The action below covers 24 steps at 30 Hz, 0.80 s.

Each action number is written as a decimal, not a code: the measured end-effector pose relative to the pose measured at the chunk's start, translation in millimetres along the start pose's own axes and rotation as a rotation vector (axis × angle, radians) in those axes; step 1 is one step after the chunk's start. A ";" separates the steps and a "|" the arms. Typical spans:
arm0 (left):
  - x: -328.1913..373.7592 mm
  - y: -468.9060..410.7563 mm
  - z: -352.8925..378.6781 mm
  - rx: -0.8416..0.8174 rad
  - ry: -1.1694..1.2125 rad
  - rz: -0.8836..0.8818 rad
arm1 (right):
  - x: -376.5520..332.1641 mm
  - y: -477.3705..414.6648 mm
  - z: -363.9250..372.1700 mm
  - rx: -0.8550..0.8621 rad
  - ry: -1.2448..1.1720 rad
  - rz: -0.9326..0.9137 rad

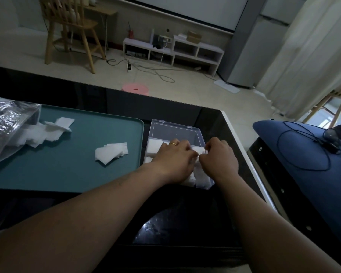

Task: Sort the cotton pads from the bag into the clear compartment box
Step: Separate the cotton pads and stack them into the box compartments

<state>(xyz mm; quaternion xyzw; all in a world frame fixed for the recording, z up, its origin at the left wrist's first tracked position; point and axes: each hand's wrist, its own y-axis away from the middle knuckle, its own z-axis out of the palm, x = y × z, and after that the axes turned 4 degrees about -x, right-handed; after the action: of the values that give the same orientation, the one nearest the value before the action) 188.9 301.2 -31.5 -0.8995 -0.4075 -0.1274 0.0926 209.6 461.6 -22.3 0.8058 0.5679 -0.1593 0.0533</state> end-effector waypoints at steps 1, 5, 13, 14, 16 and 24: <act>0.9 0.6 0.5 0.015 -0.022 0.021 | 0.7 1.1 0.1 0.010 0.033 -0.035; 1.9 1.6 1.5 -0.042 -0.077 0.073 | 1.7 3.8 -0.6 -0.004 0.162 -0.130; -14.5 12.1 -26.5 0.059 0.073 0.005 | -22.7 8.6 -5.9 0.082 -0.053 -0.172; -21.6 17.1 -32.8 0.080 0.071 -0.008 | -30.1 10.5 -6.2 0.085 -0.078 -0.195; -42.3 31.5 -46.4 0.118 0.056 -0.049 | -52.6 16.1 -4.7 0.084 -0.115 -0.255; -136.8 90.2 -77.1 0.087 0.019 -0.360 | -159.2 34.9 21.3 -0.058 -0.173 -0.454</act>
<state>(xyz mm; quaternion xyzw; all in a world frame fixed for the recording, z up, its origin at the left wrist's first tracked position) 158.4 124.6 -5.5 -0.8061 -0.5659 -0.1327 0.1107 189.6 300.7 4.7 0.6392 0.7320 -0.2190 0.0878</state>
